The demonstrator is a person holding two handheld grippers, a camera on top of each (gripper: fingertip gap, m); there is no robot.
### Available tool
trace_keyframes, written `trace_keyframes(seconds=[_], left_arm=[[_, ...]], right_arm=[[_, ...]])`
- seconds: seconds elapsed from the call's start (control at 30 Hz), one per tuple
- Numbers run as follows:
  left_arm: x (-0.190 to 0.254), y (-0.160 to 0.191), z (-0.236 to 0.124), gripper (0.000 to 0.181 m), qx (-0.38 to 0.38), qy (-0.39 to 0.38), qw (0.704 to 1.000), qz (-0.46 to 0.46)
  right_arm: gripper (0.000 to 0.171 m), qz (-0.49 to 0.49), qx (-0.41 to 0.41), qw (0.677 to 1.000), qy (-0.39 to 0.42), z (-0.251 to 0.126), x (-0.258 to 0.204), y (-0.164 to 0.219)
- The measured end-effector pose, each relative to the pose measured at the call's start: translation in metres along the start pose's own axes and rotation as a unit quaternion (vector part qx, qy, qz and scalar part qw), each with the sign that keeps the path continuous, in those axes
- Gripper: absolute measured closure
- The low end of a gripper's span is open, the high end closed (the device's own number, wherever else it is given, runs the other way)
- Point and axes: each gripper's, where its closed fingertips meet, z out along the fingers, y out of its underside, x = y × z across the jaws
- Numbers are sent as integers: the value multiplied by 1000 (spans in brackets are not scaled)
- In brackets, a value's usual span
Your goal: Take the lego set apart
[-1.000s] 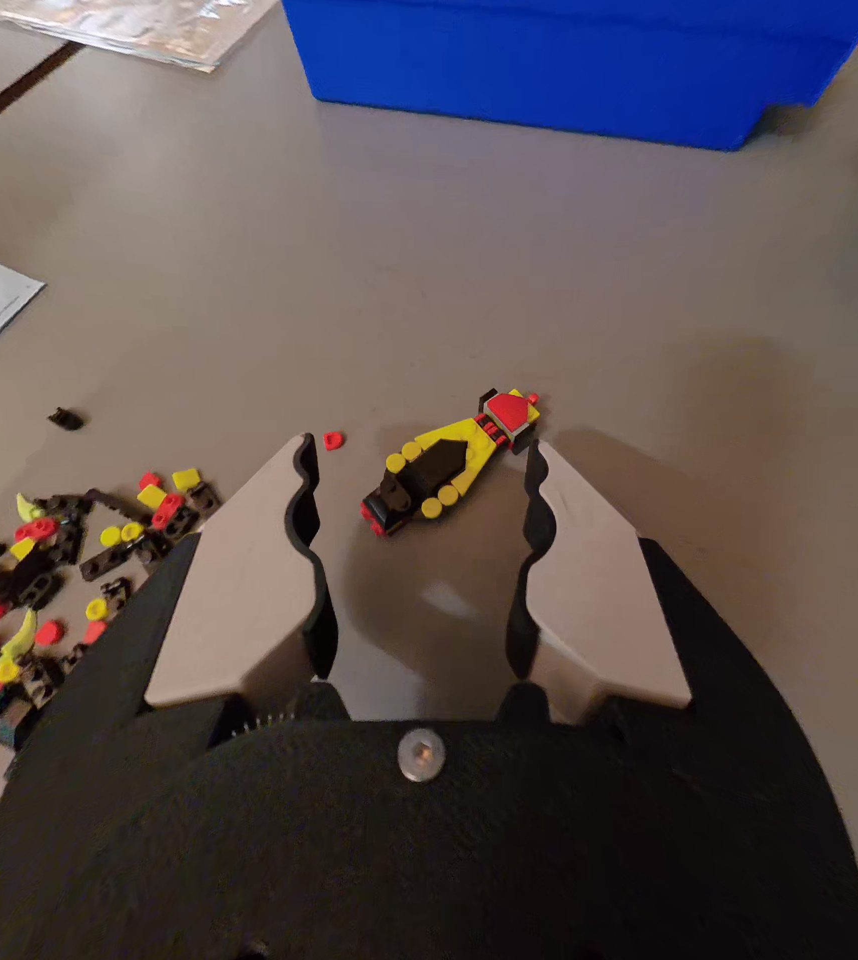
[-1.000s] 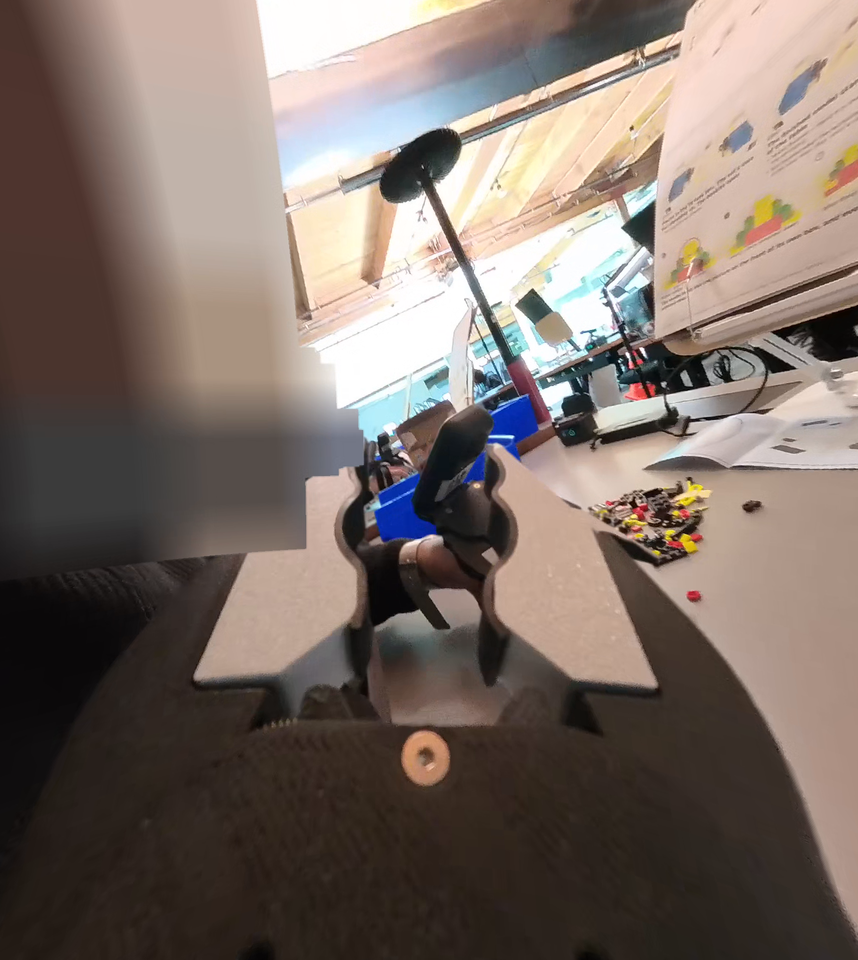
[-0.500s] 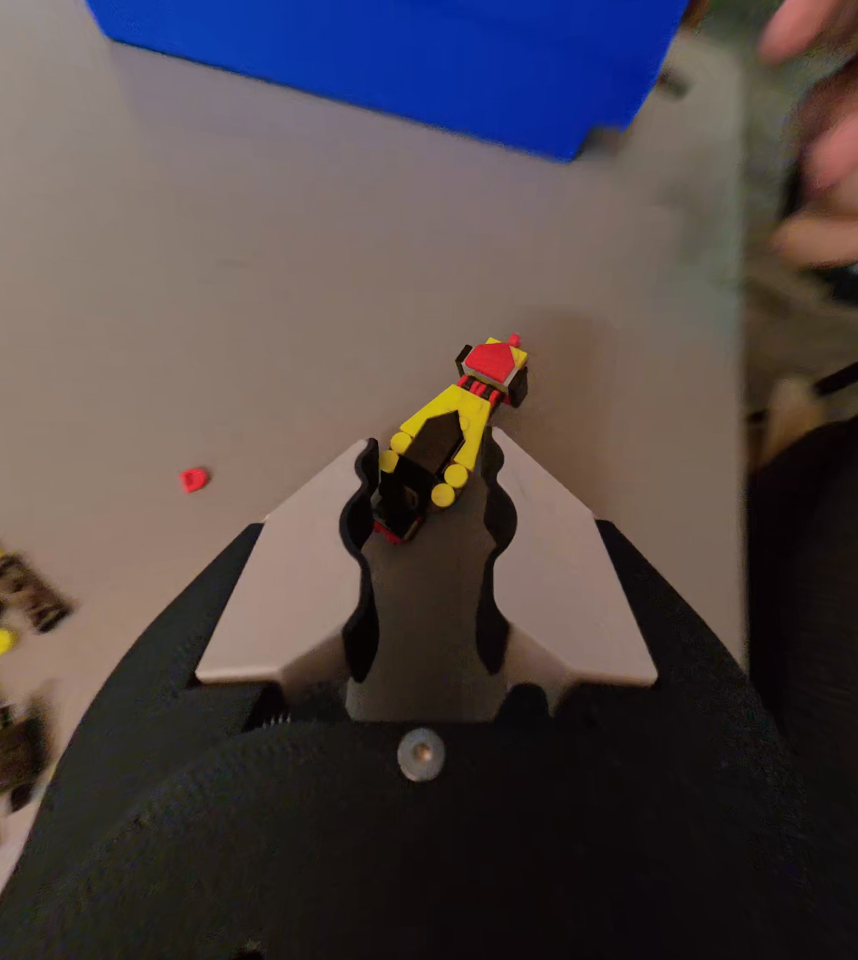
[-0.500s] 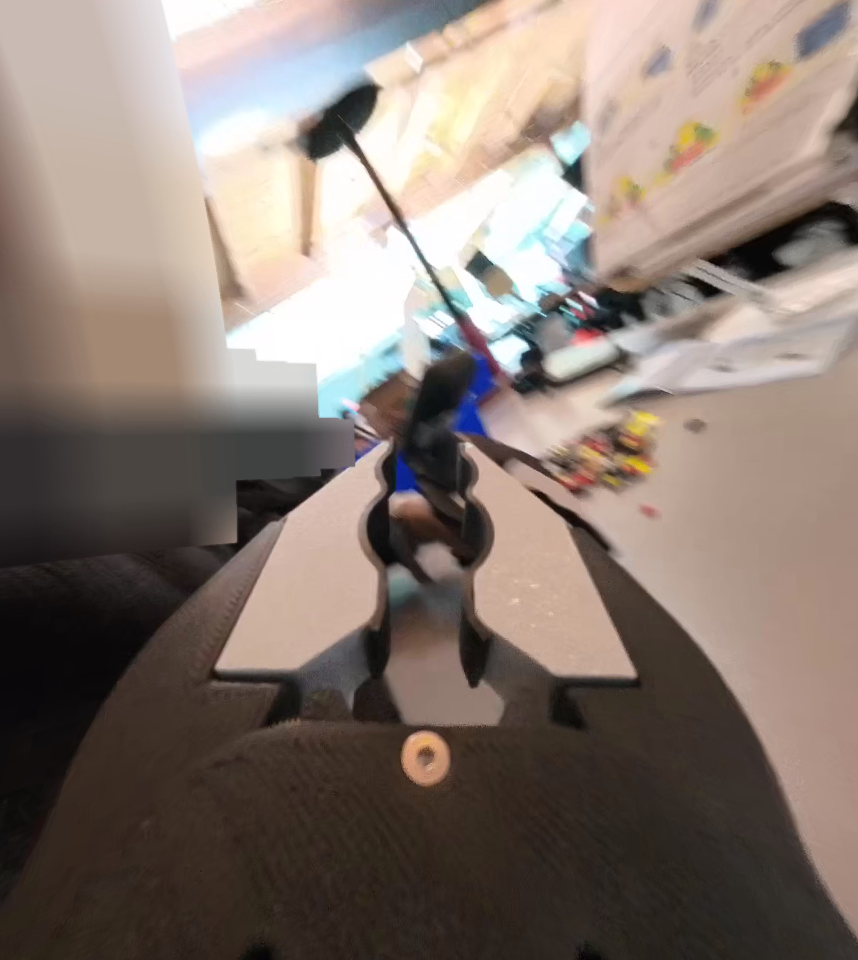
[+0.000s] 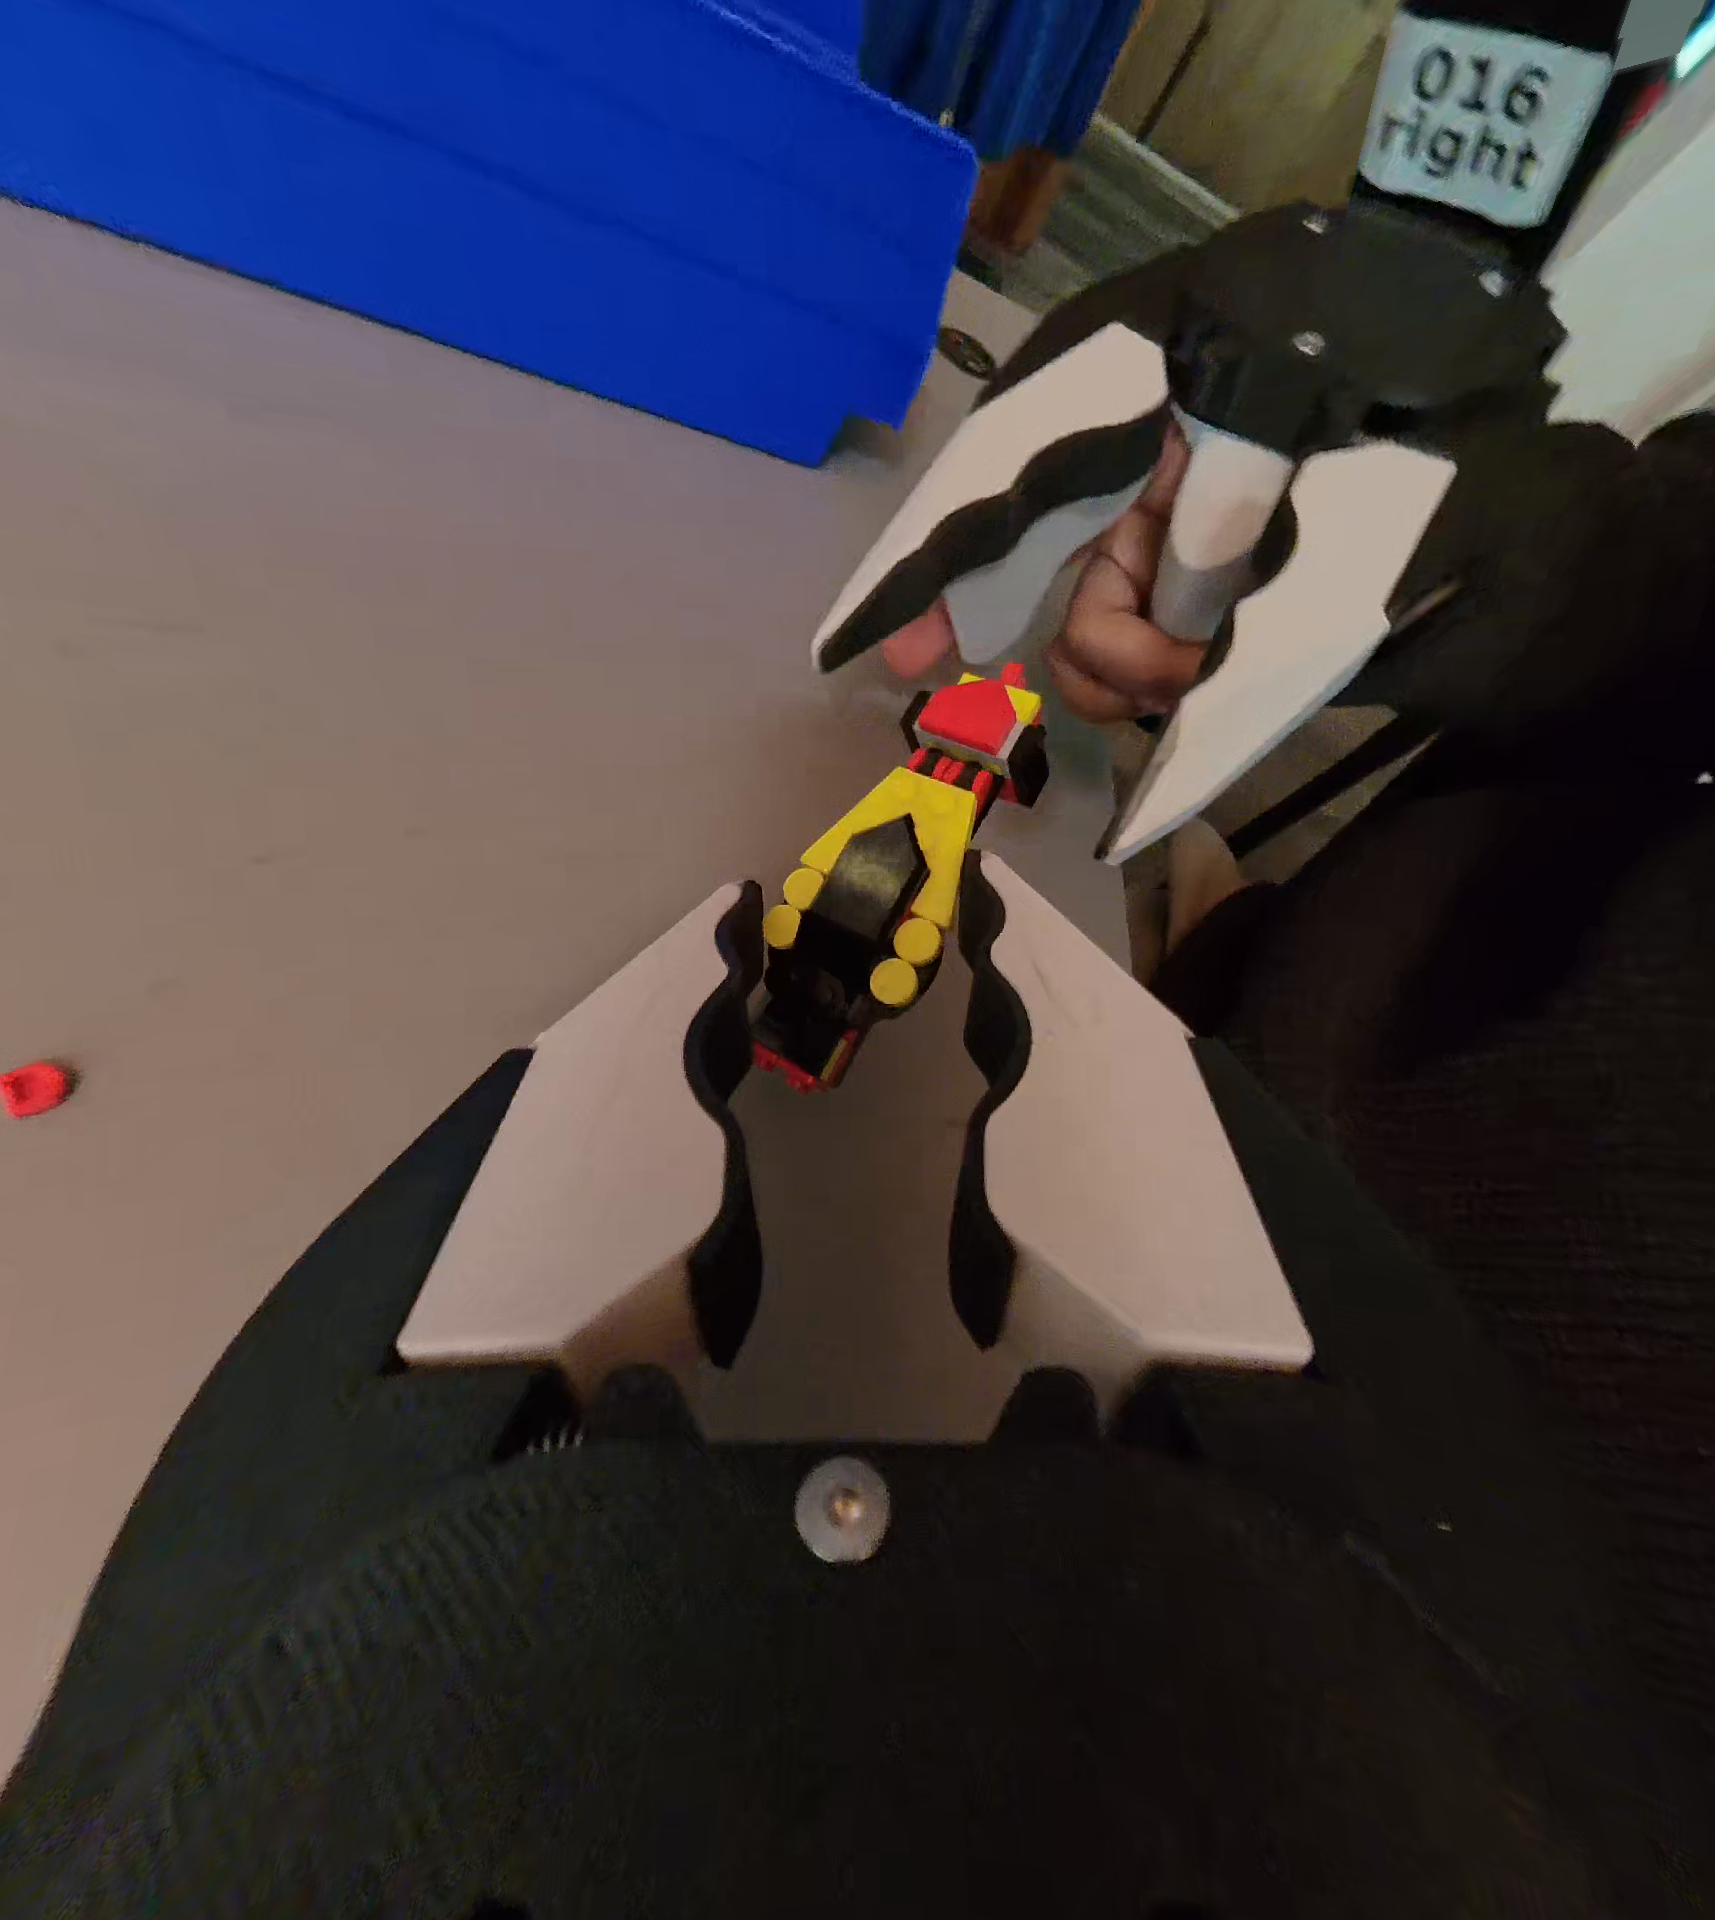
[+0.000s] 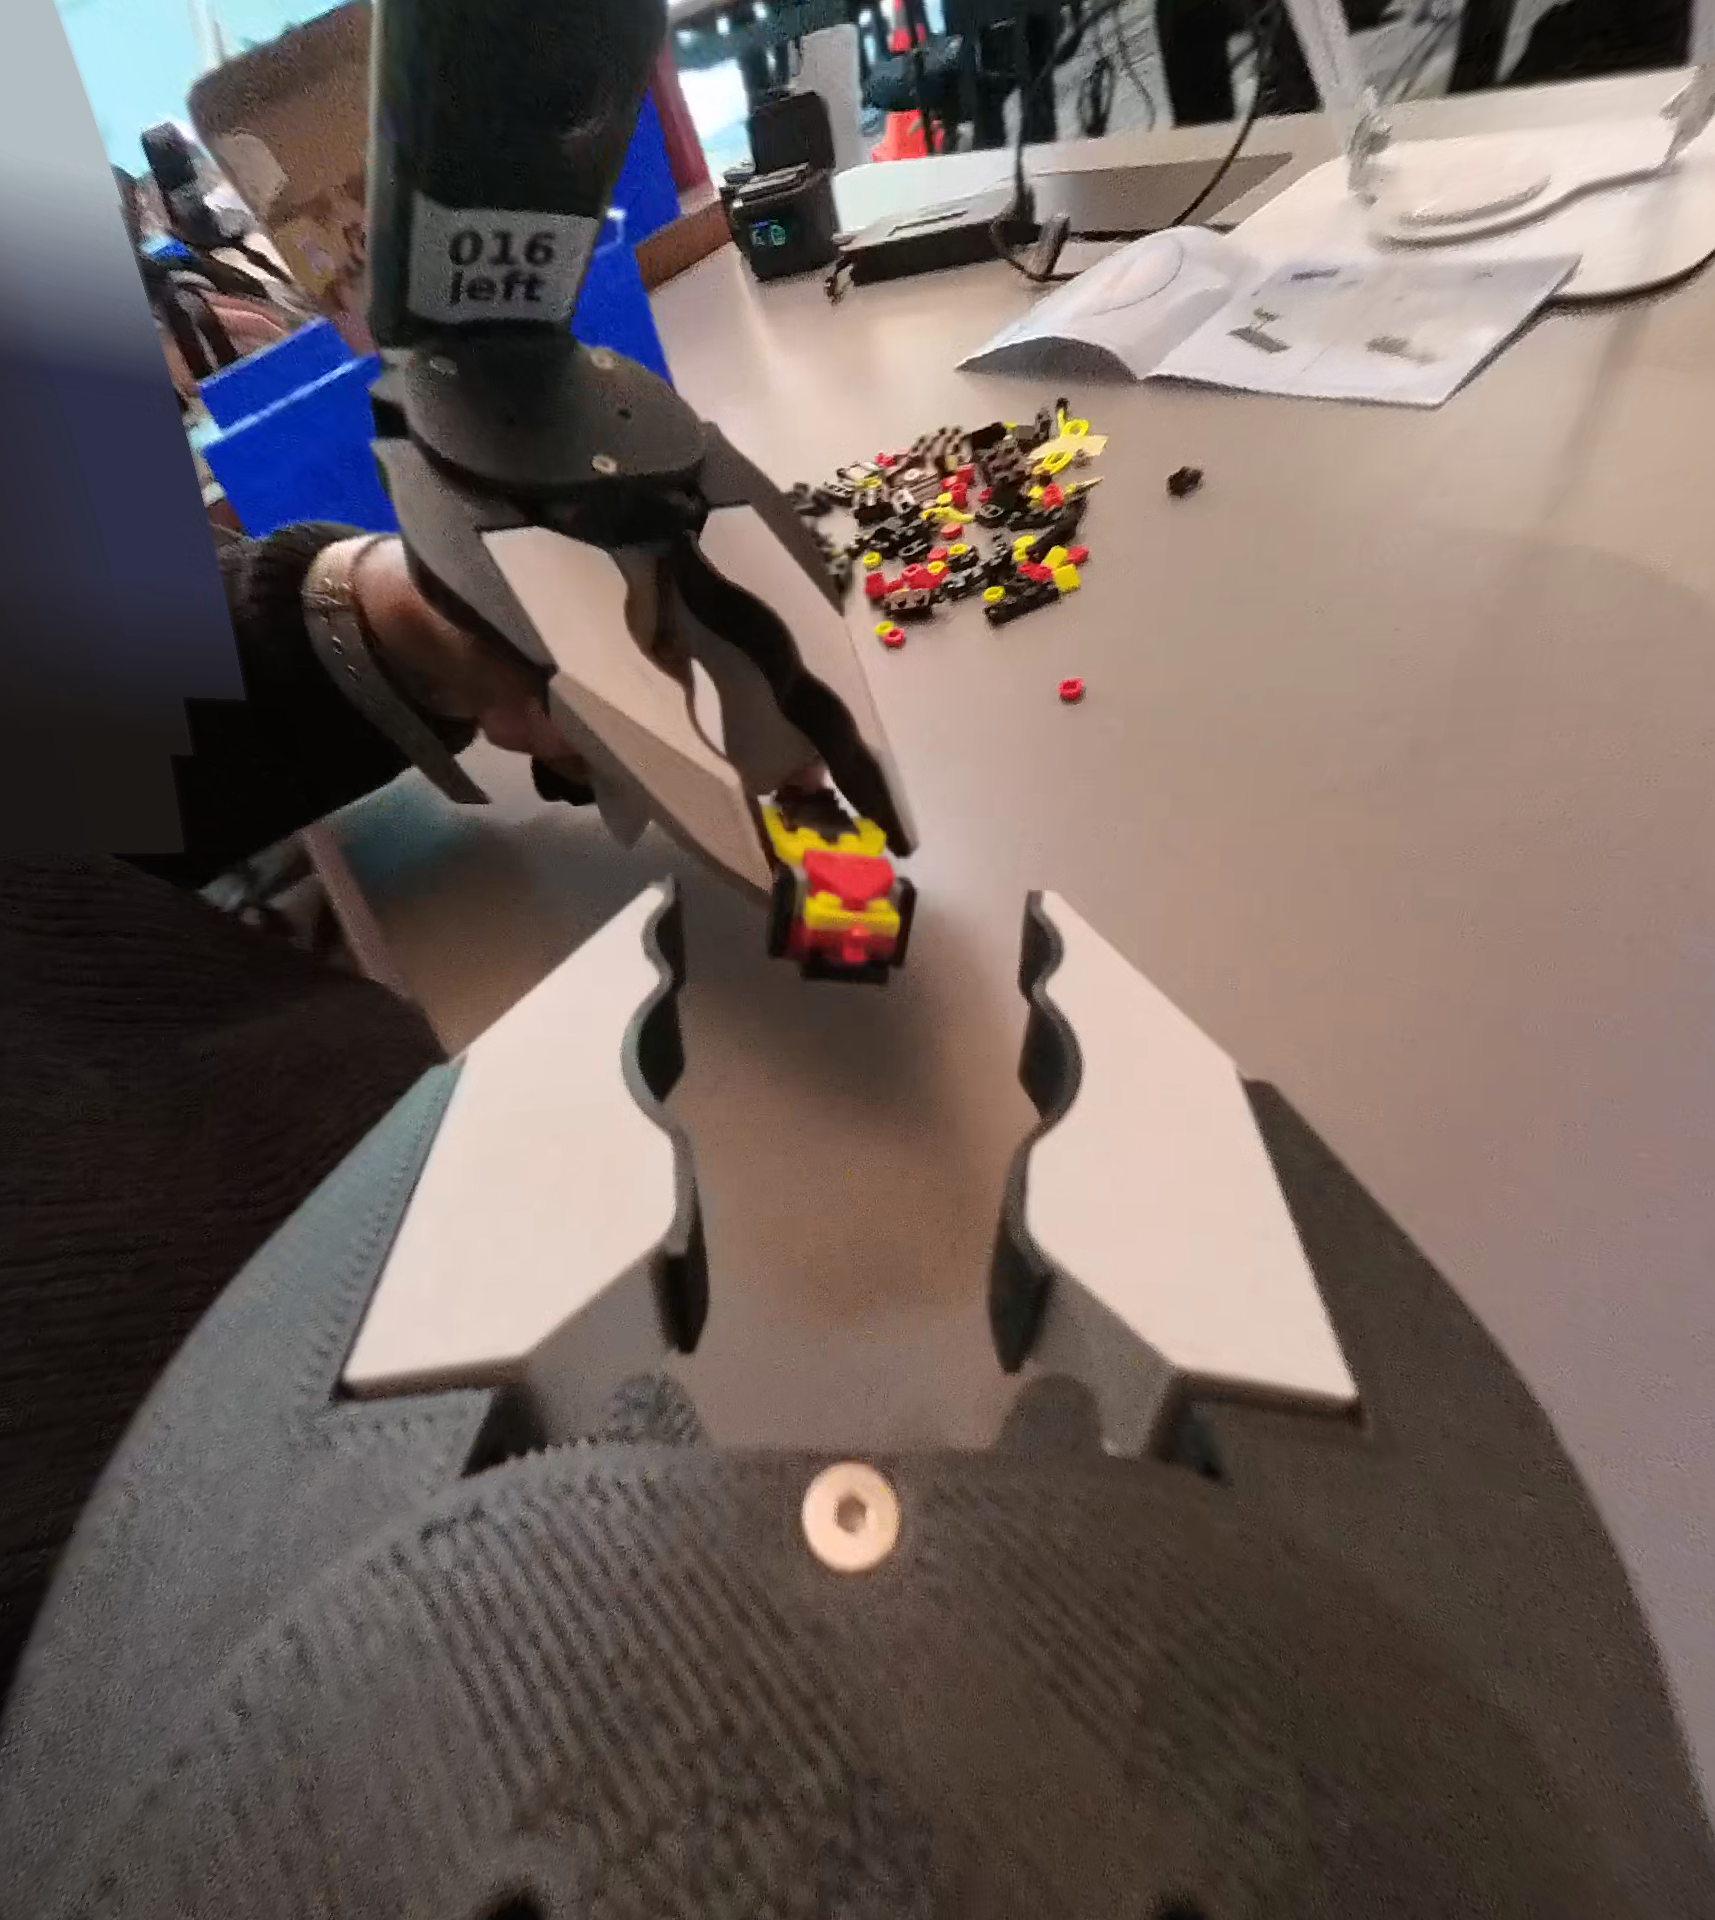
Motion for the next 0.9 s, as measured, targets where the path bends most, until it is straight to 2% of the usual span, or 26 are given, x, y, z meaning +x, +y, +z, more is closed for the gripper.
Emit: trace_keyframes(seconds=[0.13, 0.23, 0.27, 0.4, 0.5, 0.63, 0.67, 0.73, 0.77, 0.8, 0.83, 0.9], left_arm=[[6, 1, 2, 145, 6, 9, 1000, 8], [10, -4, -4, 145, 30, 15, 999, 24], [11, -5, -6, 145, 34, 12, 999, 40], [14, -11, -14, 146, 60, -6, 995, 78], [18, -15, -21, 148, 79, 3, 994, 76], [17, -3, -23, 149, 64, 7, 995, 71], [13, -2, -23, 145, 69, -13, 994, 87], [4, -3, -22, 121, 73, -73, 986, 130], [2, -3, -20, 117, 67, -97, 981, 152], [2, -4, -18, 120, 62, -118, 976, 172], [3, -1, -15, 136, 48, -131, 972, 191], [4, -3, -15, 155, 50, -159, 959, 228]], right_arm=[[132, 35, -6, 999, -38, 1, -4, 2], [137, 37, -8, 997, -64, 3, -11, 1], [143, 35, -1, 997, -74, 3, -15, -3], [144, 34, 6, 996, -85, 2, -19, -10], [145, 93, 14, 988, -123, 1, -23, -18], [145, 128, -8, 982, -140, 7, -24, -11], [145, 144, -9, 980, -140, 8, -21, -10], [145, 196, -7, 968, -159, 9, -20, -11], [145, 224, -4, 960, -169, 11, -19, -11], [145, 250, -3, 951, -180, 12, -20, -11], [145, 270, -1, 944, -192, 14, -22, -12], [145, 284, 0, 939, -192, 18, -24, -13]])
